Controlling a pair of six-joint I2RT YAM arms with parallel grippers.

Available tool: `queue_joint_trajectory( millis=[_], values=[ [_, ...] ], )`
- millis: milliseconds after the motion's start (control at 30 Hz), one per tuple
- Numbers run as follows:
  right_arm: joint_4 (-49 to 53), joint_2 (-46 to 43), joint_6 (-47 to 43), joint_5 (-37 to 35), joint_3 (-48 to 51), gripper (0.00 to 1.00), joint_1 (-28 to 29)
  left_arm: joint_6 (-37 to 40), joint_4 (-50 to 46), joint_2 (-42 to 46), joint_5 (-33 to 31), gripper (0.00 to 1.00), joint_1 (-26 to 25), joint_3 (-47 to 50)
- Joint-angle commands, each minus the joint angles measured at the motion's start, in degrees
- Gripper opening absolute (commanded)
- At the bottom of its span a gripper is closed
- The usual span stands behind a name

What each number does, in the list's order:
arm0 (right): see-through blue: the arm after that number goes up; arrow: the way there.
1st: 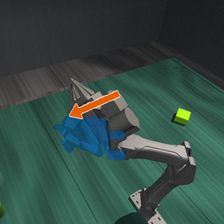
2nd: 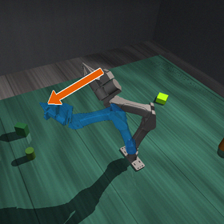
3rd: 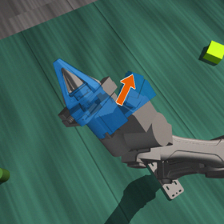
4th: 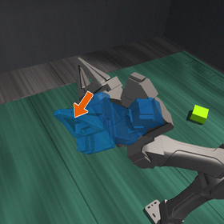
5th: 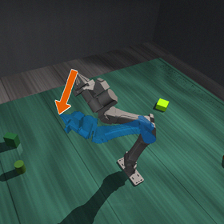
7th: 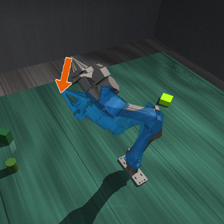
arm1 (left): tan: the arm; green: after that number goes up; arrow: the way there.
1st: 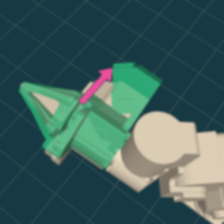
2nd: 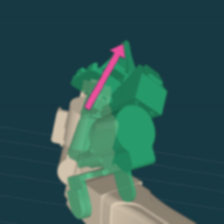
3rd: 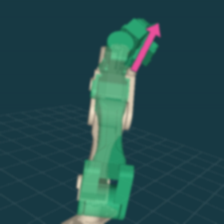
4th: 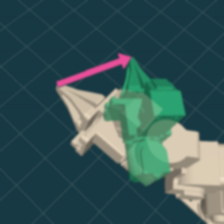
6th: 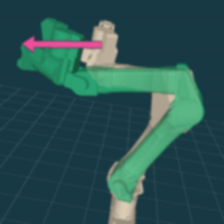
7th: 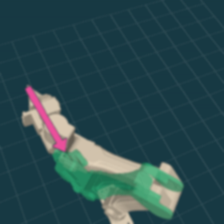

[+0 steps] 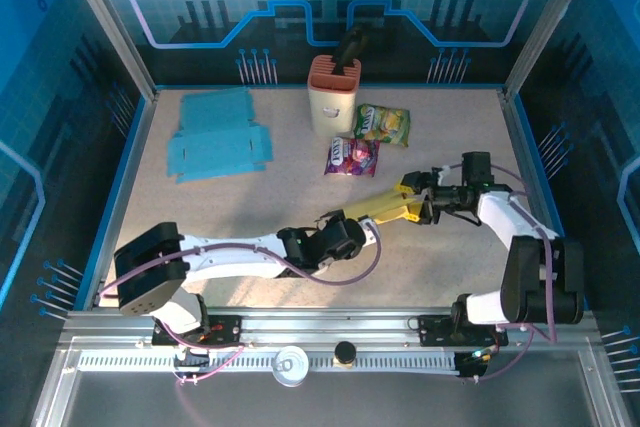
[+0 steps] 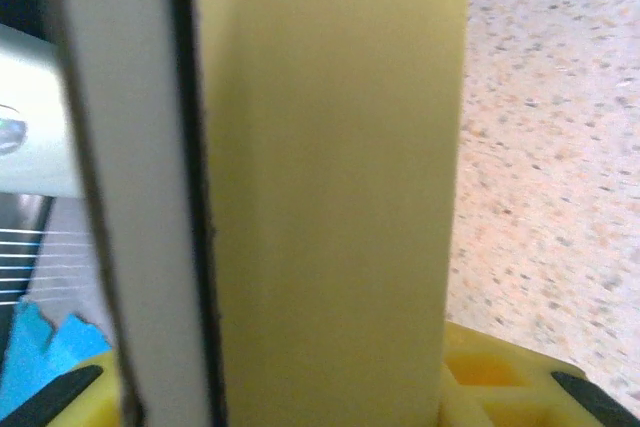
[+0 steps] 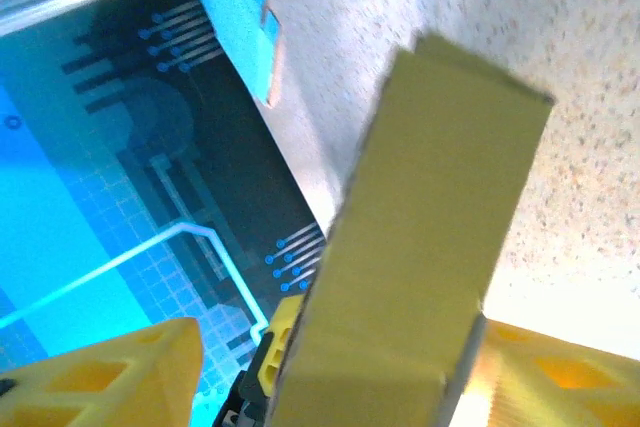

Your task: Fold the paper box

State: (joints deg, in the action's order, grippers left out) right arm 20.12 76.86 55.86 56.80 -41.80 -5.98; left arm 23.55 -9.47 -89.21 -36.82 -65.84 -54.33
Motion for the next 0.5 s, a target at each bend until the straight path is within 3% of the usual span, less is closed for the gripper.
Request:
queue_joint_trajectory(
  millis=[0, 133, 233, 333, 467],
  values=[
    [0.69, -9.32, 2.14, -2.43, 1.49, 0.71, -5.4, -7.19, -13.33, 3.47, 8.06, 0.38, 1.33, -4.59],
    [7.99, -22.34, 1.45, -12.41, 2.5, 0.72, -8.52, -13.71, -23.52, 5.61, 20.76, 0.37, 5.33, -7.31],
    [12.77, -31.23, 1.97, -20.34, 3.31, 0.68, -6.6, -16.78, -29.19, 6.05, 26.23, 0.36, 7.87, -9.15],
    [14.83, -38.44, 5.41, -28.45, 5.2, 0.65, -0.15, -17.32, -32.49, 6.08, 30.71, 0.37, 9.64, -9.98],
    [15.42, -43.48, 12.17, -42.06, 7.27, 0.63, 15.04, -15.48, -36.75, 4.17, 34.31, 0.35, 11.4, -11.52]
  ],
)
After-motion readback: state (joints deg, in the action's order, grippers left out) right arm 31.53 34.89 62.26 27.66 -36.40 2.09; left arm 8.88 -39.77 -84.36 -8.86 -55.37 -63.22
